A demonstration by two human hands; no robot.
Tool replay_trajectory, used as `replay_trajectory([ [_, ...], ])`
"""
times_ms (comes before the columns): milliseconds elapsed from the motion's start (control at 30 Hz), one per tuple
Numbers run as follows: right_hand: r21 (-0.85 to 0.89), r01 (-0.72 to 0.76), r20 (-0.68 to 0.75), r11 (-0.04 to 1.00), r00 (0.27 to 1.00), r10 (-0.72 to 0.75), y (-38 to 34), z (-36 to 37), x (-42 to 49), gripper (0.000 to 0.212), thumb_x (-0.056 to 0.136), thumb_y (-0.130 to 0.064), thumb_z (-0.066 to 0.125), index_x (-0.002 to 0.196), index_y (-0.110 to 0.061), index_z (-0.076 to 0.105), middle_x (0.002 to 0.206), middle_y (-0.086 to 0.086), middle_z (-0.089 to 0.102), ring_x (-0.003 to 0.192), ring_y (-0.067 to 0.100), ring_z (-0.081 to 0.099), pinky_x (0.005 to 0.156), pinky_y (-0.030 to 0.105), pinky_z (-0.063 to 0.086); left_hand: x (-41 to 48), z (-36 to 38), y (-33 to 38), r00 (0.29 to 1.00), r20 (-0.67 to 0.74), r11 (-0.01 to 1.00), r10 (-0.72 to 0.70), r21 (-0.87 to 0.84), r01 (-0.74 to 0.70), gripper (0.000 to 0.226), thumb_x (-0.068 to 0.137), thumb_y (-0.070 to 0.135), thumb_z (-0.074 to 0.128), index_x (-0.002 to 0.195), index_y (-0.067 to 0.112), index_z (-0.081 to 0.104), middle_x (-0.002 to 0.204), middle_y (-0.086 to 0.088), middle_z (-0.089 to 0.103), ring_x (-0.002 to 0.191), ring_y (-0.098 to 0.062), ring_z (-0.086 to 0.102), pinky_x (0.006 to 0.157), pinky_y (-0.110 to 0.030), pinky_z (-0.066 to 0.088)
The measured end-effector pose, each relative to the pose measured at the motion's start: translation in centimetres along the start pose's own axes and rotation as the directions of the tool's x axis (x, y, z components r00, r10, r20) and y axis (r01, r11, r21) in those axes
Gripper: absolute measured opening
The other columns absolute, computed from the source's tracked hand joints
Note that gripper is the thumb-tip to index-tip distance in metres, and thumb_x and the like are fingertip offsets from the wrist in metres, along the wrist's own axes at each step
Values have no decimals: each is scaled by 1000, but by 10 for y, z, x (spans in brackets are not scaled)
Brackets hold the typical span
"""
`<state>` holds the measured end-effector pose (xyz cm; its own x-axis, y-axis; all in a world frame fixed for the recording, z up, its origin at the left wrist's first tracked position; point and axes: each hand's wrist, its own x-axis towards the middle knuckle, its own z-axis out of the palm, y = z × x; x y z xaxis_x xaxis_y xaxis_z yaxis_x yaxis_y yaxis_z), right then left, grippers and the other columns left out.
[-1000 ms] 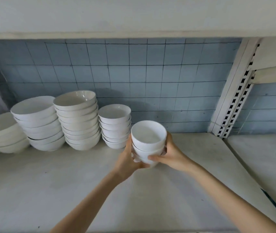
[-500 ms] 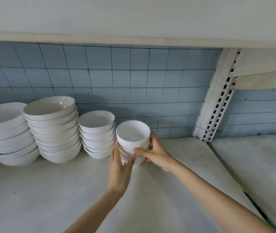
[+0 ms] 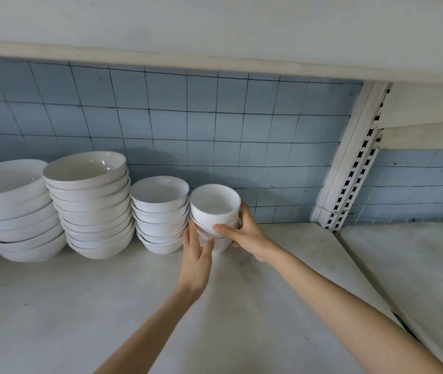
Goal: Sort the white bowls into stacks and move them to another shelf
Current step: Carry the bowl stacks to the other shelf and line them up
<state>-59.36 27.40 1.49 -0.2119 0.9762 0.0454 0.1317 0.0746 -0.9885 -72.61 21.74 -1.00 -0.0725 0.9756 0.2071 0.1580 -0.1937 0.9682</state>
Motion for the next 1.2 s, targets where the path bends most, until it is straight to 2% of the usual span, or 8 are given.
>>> replay_trajectory([
  [200, -7, -8, -66, 1000, 998, 7, -3, 8, -2, 80, 78, -25, 75, 141, -30, 26, 135, -7, 47, 122, 14, 48, 99, 41, 46, 0, -32, 7, 985, 171, 998, -26, 59, 16, 66, 89, 36, 40, 151, 24, 20, 156, 11, 23, 142, -4, 19, 118, -31, 18],
  [367, -55, -49, -109, 997, 993, 43, -11, 5, -24, 75, 84, -30, 68, 144, -22, 23, 143, -1, 40, 121, 13, 45, 90, 28, 43, -30, -71, 17, 974, 222, 960, 34, 265, -94, 40, 102, 15, 37, 142, 15, 40, 141, 10, 41, 132, -5, 36, 99, -4, 23],
  [467, -279, -75, -252, 957, 968, 3, -12, -8, -55, 69, 89, -39, 60, 145, -18, 26, 146, 5, 38, 132, 19, 40, 99, 26, 35, -40, -105, 25, 968, 222, 876, 115, 437, -204, 40, 101, 20, 39, 141, 16, 43, 143, 4, 44, 132, -13, 40, 104, -18, 29],
  [600, -712, -130, -346, 689, 920, -183, -17, -30, -117, 58, 92, -47, 49, 142, -21, 35, 140, -2, 47, 129, 18, 43, 99, 35, 38, -52, -142, 43, 933, 267, 559, 242, 747, -359, 55, 95, 45, 27, 137, 17, 50, 137, -1, 54, 122, -27, 52, 92, -40, 44],
  [733, -914, -205, -337, 349, 863, -376, -26, -53, -179, 62, 93, -53, 41, 138, -12, 42, 133, 9, 55, 118, 30, 53, 90, 40, 45, -57, -160, 54, 898, 333, 290, 288, 863, -413, 58, 92, 42, 26, 126, 6, 58, 123, -11, 63, 109, -34, 60, 87, -49, 49],
  [933, -898, -425, -440, 115, 870, -222, -23, -98, -247, 102, 72, -78, -11, 149, -20, 21, 153, 6, 29, 139, 27, 28, 110, 51, 25, -79, -162, 64, 925, 307, 190, 225, 917, -350, 66, 89, 49, 27, 129, 4, 54, 127, -16, 59, 115, -38, 56, 97, -57, 41],
  [1067, -888, -454, -458, 73, 856, -239, -21, -127, -290, 83, 90, -66, 5, 134, -11, 50, 132, 12, 56, 117, 31, 56, 93, 55, 46, -97, -141, 73, 931, 311, 172, 194, 923, -344, 79, 94, 59, 14, 126, 1, 56, 122, -19, 61, 111, -39, 56, 92, -57, 43],
  [1200, -865, -496, -499, 75, 833, -240, -17, -165, -335, 76, 92, -63, 13, 132, -11, 51, 131, 12, 57, 116, 31, 56, 93, 56, 46, -113, -101, 87, 932, 330, 152, 148, 924, -351, 81, 93, 61, 14, 124, 0, 58, 120, -21, 62, 107, -42, 59, 90, -57, 44],
])
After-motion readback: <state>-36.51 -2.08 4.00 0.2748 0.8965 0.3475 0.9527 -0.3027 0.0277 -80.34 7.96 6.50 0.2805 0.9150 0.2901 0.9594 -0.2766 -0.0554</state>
